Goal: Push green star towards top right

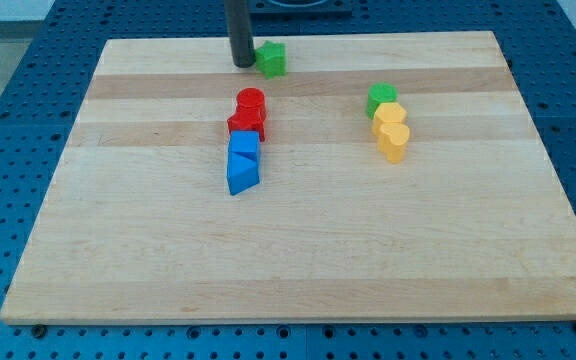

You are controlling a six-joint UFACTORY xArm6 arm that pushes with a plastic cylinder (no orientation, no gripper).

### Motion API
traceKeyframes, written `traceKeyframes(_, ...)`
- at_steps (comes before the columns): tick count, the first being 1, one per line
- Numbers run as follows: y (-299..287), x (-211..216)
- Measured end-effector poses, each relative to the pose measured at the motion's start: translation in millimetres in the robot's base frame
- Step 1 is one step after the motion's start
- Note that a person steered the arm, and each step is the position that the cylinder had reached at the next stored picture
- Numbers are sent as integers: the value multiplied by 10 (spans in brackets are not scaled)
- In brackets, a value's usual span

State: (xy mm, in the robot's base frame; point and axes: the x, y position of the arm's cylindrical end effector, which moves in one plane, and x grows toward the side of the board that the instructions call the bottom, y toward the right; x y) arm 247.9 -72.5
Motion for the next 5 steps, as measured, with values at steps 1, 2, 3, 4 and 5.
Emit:
traceKeyframes(1, 259, 28)
traceKeyframes(2, 519, 28)
traceKeyframes(3, 767, 28)
traceKeyframes(4, 972, 28)
traceKeyframes(5, 1187, 18)
